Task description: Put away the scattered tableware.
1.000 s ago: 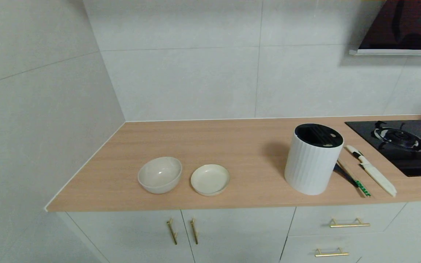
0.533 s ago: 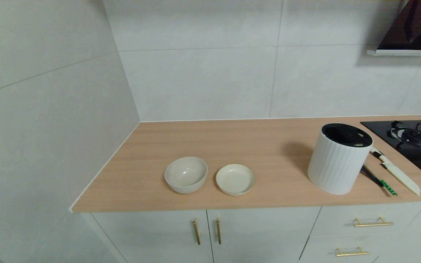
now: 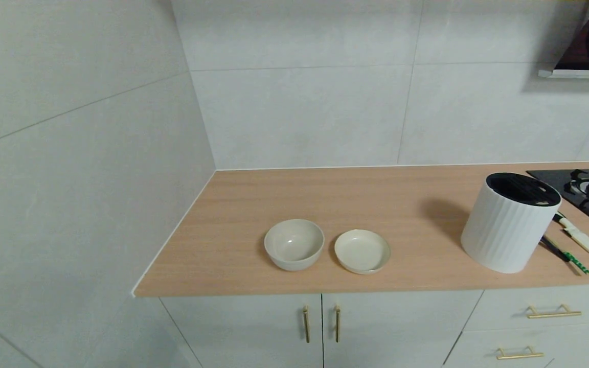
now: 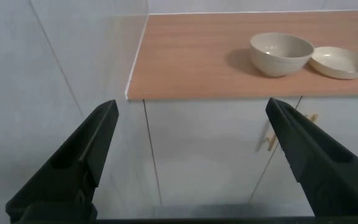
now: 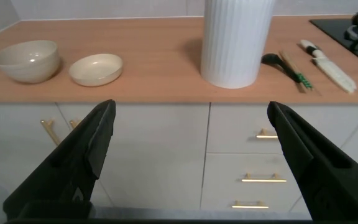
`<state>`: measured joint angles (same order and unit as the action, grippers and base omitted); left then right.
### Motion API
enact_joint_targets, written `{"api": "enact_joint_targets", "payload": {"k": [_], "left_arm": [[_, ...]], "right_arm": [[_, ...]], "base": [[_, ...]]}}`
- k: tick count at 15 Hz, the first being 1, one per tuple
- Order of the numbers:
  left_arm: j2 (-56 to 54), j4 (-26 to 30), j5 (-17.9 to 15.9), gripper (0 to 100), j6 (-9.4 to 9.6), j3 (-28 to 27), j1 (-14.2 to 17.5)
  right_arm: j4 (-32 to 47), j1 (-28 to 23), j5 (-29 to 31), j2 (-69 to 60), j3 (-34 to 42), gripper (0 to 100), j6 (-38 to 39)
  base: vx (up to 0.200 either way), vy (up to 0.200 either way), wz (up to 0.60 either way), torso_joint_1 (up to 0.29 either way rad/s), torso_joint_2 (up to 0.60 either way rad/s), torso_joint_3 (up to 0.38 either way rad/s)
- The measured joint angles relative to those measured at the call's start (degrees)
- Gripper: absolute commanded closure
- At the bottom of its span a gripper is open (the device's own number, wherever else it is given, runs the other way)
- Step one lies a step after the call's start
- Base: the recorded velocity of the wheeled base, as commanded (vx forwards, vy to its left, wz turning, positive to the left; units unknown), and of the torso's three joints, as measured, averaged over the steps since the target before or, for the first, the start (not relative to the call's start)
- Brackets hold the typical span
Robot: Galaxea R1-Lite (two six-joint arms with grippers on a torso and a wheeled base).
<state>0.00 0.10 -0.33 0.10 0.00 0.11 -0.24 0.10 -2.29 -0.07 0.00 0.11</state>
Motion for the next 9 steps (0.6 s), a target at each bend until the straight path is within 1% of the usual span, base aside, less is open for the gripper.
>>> {"api": "enact_joint_targets", "payload": {"k": [8, 9], "left_arm": [[0.0, 0.0, -0.02, 0, 0.0, 0.0, -0.04], [0.0, 0.0, -0.02, 0, 0.0, 0.0, -0.04]], "right_arm": [[0.0, -0.05, -0.16, 0.0, 0.0, 0, -0.04], [0.0, 0.0, -0.16, 0.0, 0.0, 0, -0.04]], "base": [[0.0, 0.0, 0.0, 0.0, 0.0, 0.0], [0.0, 0.0, 0.0, -0.071, 0.13, 0.076]]}}
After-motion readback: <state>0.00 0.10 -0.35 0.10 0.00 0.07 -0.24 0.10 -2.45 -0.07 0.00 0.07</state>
